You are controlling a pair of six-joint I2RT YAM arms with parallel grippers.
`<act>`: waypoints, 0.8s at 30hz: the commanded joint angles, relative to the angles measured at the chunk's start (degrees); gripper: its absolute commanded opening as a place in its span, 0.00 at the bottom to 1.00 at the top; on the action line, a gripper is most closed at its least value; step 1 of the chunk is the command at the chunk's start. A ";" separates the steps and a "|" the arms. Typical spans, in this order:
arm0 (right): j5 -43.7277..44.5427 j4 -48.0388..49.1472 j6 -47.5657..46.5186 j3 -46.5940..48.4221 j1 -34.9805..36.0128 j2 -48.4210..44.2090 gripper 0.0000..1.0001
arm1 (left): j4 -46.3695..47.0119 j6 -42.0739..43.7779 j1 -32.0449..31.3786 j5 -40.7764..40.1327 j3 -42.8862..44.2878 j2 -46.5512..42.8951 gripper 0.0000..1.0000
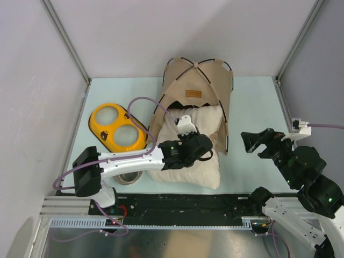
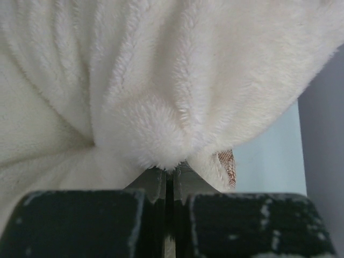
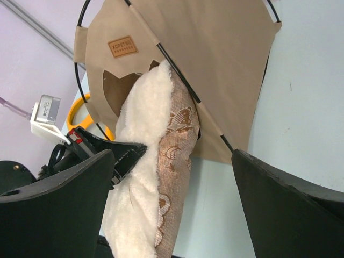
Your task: Set up the pet tent
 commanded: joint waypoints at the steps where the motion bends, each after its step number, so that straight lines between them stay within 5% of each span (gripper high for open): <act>1: -3.45 0.35 -1.65 -0.60 0.25 1.07 0.96 | -2.65 -1.52 0.42 -4.27 -2.96 -0.50 0.00; 6: -7.86 6.50 0.54 -5.63 0.33 3.45 0.95 | -2.63 0.89 0.77 -0.21 -2.88 0.71 0.04; 16: -5.47 22.80 5.14 -15.61 3.06 13.98 0.91 | -1.78 10.09 0.99 4.29 -3.52 -3.16 0.53; 24: -0.12 30.22 6.69 -17.43 7.58 25.71 0.96 | 2.56 21.00 1.05 9.45 -13.72 -16.53 0.93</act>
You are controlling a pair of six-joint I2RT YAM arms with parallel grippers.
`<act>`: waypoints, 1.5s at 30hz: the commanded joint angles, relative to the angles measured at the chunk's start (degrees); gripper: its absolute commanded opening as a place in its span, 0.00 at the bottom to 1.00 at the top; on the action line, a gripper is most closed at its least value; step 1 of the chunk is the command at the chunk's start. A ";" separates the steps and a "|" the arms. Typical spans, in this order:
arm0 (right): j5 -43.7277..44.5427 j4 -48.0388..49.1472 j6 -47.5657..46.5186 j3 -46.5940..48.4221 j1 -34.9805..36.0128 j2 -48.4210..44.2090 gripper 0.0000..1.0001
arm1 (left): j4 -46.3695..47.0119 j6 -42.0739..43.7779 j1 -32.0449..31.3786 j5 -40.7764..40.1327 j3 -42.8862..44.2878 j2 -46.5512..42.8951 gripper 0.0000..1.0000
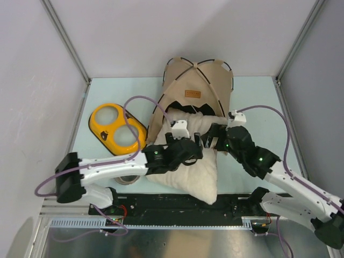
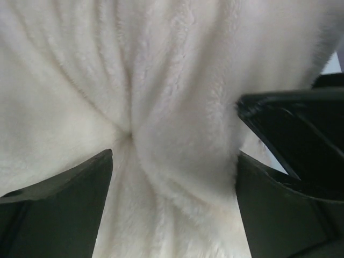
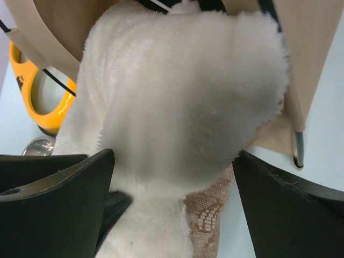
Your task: Set up the pet tent
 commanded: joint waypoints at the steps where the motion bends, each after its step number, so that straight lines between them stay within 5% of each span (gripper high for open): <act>1: 3.81 8.02 2.31 -0.40 1.62 3.50 0.96 | 2.62 8.69 0.61 1.59 -6.05 -10.88 0.97; 6: 4.89 13.06 1.80 -0.84 3.96 8.30 0.90 | 3.76 10.37 1.23 -0.48 -16.72 -24.31 1.00; 14: 7.47 20.55 -7.62 1.76 8.97 13.51 0.53 | 3.80 6.13 10.97 2.68 -32.03 -43.72 0.99; 25: 15.82 19.58 -17.88 12.63 9.11 26.83 0.25 | 2.16 5.65 19.12 9.81 -32.09 -34.57 1.00; 35: 20.08 11.51 -12.64 14.42 2.89 36.98 0.34 | 2.66 9.66 21.88 13.72 -28.11 -23.32 1.00; 45: 22.85 9.22 -15.66 15.53 8.81 32.71 0.80 | 5.95 12.96 22.41 17.43 -25.20 -19.23 1.00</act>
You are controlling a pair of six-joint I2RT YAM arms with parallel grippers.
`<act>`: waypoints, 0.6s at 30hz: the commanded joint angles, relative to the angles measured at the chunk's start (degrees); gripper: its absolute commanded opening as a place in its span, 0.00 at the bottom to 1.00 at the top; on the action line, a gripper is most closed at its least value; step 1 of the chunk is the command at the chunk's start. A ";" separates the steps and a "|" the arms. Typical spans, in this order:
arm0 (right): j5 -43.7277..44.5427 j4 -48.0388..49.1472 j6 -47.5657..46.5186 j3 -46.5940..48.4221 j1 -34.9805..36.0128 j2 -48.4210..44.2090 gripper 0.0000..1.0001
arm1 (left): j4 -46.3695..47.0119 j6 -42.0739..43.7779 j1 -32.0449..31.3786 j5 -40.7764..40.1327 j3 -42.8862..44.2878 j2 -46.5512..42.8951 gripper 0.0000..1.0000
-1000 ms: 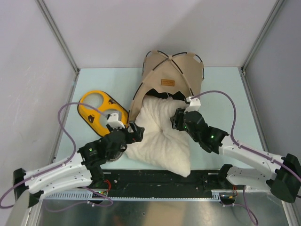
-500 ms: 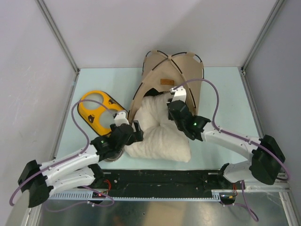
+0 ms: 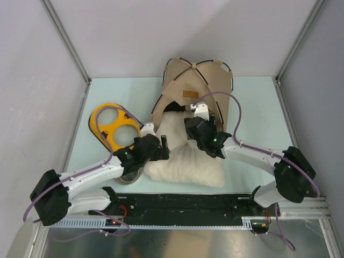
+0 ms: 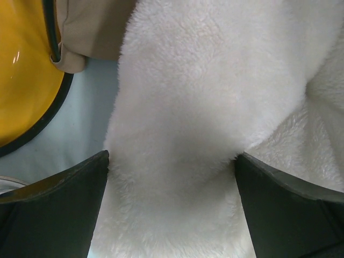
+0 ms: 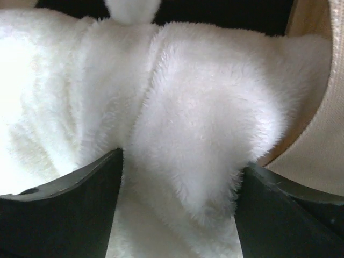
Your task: Set up the pet tent
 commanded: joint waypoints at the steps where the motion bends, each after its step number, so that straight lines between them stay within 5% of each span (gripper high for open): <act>1: 1.39 -3.67 1.11 2.90 3.71 -6.09 0.83 | 2.54 2.24 0.46 1.12 2.42 -0.14 0.99; 10: 2.63 -14.58 4.82 2.95 7.66 -19.55 0.98 | 2.57 0.77 0.47 0.52 2.49 0.58 0.97; 18: 1.88 -22.61 8.90 2.73 7.45 -27.56 0.99 | 2.49 0.24 0.43 0.22 3.34 0.75 0.99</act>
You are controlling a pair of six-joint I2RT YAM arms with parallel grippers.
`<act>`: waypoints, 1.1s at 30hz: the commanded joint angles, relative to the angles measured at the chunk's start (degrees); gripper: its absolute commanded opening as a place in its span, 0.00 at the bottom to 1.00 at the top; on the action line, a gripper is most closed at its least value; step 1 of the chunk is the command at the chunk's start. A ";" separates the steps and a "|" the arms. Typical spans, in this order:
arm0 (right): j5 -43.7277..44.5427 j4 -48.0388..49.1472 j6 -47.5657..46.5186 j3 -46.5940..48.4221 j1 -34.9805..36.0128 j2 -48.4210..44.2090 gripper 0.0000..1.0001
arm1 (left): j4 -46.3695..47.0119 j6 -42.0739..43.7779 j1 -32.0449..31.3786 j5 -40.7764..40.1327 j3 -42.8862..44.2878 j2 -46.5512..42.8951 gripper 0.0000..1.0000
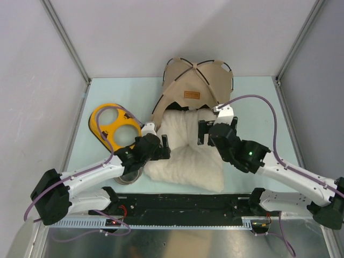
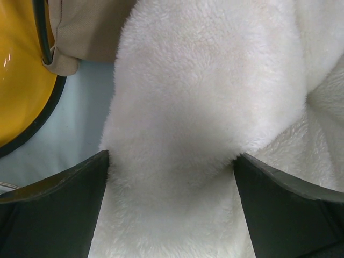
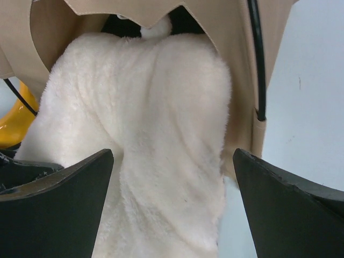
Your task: Set up the pet tent
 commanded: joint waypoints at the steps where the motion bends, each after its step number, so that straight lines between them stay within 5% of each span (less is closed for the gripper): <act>1: 1.02 -7.26 4.52 2.04 0.04 -4.00 0.99 | 1.41 -0.48 0.42 -0.83 2.89 -0.06 0.99; 8: -6.74 -13.61 12.58 -4.19 0.99 -11.74 1.00 | 0.68 1.34 0.45 -1.09 -0.37 -6.57 1.00; 14: -14.79 -5.67 15.09 -15.23 0.77 -14.56 0.99 | 0.64 0.22 0.44 0.77 -5.67 -11.76 1.00; 24: -22.34 5.55 13.31 -21.58 -0.92 -9.06 0.97 | 8.11 -3.71 0.39 3.77 -11.36 -5.99 0.99; 27: -25.40 9.93 12.28 -21.74 -1.26 -7.72 0.77 | 12.86 -3.30 0.42 6.57 -11.21 -3.43 0.84; 33: -26.93 15.61 10.27 -18.43 -1.81 -4.63 0.15 | 17.13 0.47 0.42 10.45 -5.29 -1.97 0.15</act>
